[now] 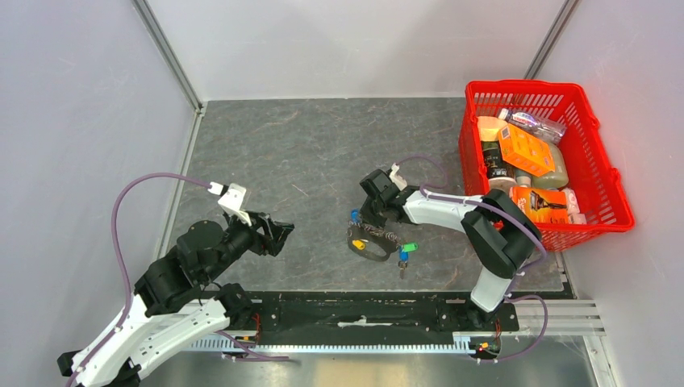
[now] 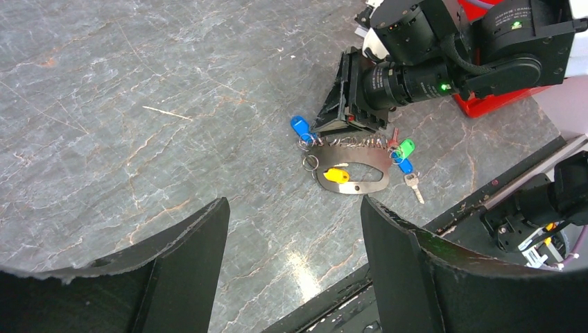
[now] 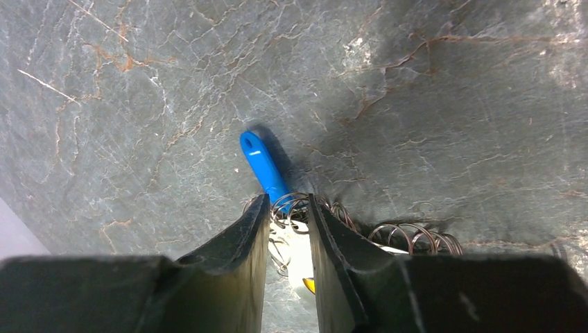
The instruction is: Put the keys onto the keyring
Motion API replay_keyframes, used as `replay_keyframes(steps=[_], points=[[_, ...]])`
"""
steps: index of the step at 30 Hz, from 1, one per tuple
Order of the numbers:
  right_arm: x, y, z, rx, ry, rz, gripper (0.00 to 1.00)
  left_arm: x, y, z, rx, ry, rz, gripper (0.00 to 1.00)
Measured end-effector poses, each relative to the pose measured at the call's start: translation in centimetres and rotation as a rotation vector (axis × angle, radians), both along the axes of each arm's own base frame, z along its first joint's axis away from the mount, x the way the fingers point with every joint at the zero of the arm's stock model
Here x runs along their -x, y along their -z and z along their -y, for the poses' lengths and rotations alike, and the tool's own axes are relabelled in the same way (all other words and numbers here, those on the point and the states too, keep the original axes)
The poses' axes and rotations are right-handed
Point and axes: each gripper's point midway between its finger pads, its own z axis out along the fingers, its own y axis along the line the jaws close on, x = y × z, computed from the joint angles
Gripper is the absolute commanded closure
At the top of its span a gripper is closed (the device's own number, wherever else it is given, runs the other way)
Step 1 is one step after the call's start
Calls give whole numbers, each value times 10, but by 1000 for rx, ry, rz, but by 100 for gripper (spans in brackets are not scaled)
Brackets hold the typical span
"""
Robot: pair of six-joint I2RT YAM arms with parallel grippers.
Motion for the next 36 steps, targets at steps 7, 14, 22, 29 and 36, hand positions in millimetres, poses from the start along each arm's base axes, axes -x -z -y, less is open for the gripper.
replay_keyframes(steps=[7, 14, 22, 29, 36], points=[[0, 3, 1, 5, 1, -6, 70, 0, 0, -1, 3, 0, 3, 23], [-3, 3, 4, 8, 10, -5, 69, 0, 0, -1, 2, 0, 3, 23], [-7, -2, 2, 5, 3, 6, 68, 0, 0, -1, 2, 0, 3, 23], [-11, -9, -1, 4, -9, 19, 69, 0, 0, -1, 2, 0, 4, 23], [-10, -9, -3, -1, -15, 16, 69, 0, 0, -1, 2, 0, 4, 23]])
